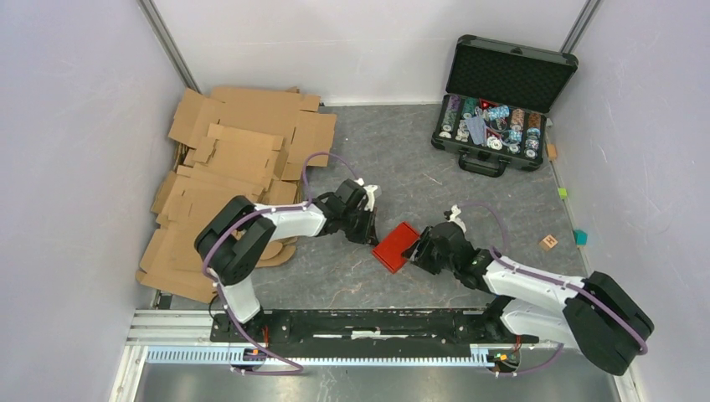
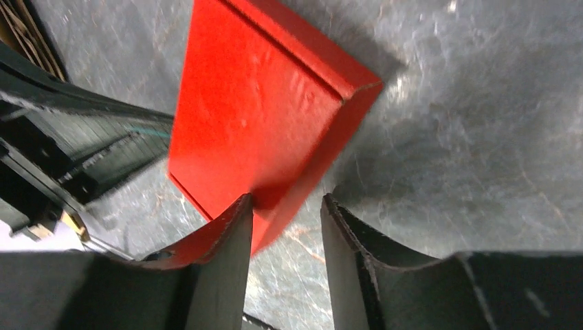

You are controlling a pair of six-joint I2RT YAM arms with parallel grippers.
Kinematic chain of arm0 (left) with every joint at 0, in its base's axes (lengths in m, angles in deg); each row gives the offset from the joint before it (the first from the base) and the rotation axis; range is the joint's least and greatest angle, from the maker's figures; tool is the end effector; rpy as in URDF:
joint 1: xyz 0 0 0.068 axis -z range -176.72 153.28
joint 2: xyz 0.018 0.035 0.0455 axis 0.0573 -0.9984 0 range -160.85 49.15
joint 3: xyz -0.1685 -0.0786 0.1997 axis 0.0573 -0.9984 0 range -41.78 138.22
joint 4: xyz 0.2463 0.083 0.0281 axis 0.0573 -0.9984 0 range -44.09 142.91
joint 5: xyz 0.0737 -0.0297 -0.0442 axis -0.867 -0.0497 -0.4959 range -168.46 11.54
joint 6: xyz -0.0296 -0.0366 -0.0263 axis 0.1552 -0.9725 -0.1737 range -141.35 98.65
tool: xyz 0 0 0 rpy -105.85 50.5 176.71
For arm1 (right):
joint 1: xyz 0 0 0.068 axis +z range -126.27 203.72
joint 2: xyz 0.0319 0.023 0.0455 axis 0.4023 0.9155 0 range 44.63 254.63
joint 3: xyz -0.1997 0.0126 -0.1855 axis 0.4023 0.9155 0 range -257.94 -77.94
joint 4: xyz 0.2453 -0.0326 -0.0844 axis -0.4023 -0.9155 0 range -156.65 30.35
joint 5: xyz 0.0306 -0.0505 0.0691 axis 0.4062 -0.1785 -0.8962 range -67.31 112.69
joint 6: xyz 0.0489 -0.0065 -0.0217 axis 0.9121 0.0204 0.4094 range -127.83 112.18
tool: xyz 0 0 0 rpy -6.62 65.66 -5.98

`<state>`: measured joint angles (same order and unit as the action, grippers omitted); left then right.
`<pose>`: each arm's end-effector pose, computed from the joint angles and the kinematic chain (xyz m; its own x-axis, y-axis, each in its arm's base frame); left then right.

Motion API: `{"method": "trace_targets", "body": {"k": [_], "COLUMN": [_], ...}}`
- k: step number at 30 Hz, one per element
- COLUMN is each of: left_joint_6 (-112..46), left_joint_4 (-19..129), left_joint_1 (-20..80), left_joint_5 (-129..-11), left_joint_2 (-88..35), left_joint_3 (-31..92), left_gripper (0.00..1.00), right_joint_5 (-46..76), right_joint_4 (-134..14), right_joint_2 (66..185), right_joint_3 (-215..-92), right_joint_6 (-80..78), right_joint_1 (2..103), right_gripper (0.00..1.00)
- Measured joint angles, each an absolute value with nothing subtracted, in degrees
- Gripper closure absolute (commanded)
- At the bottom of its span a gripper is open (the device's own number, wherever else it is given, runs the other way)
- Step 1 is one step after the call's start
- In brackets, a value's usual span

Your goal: Fold the paper box

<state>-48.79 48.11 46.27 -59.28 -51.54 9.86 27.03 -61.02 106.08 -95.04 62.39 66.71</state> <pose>0.2395 -0.2392 0.1404 -0.8862 0.2311 -0.4015 0.4253 0.7495 -0.5073 0.1389 0.1257 0.1387 -0.7806 0.5550 -0.2874 0.2757 0.7185 0.6386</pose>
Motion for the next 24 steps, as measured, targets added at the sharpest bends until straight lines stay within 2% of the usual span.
{"method": "trace_targets", "body": {"k": [4,8,13,16,17,20,22,24], "left_joint_6": [-50.78,-53.30,-56.62,-57.43,-57.41,-57.58,-57.54,-57.27], "left_joint_4": [49.14,50.80,51.47,48.24,47.58,46.71,45.81,46.03], "left_joint_1": [47.31,47.23,47.97,49.26,49.83,50.99,51.10,50.97], "left_joint_5": [-58.87,-59.50,-61.20,-63.37,-64.33,-65.58,-66.41,-66.73], "left_joint_2": [-55.63,-62.44,-75.43,-85.88,-89.72,-95.78,-95.73,-93.37], "left_joint_3": [14.08,22.14,40.09,57.14,63.39,73.29,73.44,69.81], "left_gripper": [0.98,0.98,0.97,0.96,0.95,0.91,0.87,0.83], "right_joint_5": [26.26,25.43,26.50,28.03,28.60,29.71,30.52,30.39], "right_joint_4": [-57.04,-54.62,-53.04,-52.17,-51.29,-48.69,-47.91,-46.33], "right_joint_2": [109.42,112.52,117.92,122.27,123.43,125.18,125.00,122.60], "right_joint_3": [-95.33,-96.90,-101.36,-105.16,-105.97,-106.63,-106.34,-104.81], "right_joint_6": [61.82,58.11,50.70,46.37,45.28,42.04,38.89,34.65], "right_joint_1": [62.64,52.89,39.87,32.30,30.18,25.53,24.52,24.48], "right_gripper": [0.61,0.68,0.68,0.67,0.64,0.42,0.30,0.24]}}
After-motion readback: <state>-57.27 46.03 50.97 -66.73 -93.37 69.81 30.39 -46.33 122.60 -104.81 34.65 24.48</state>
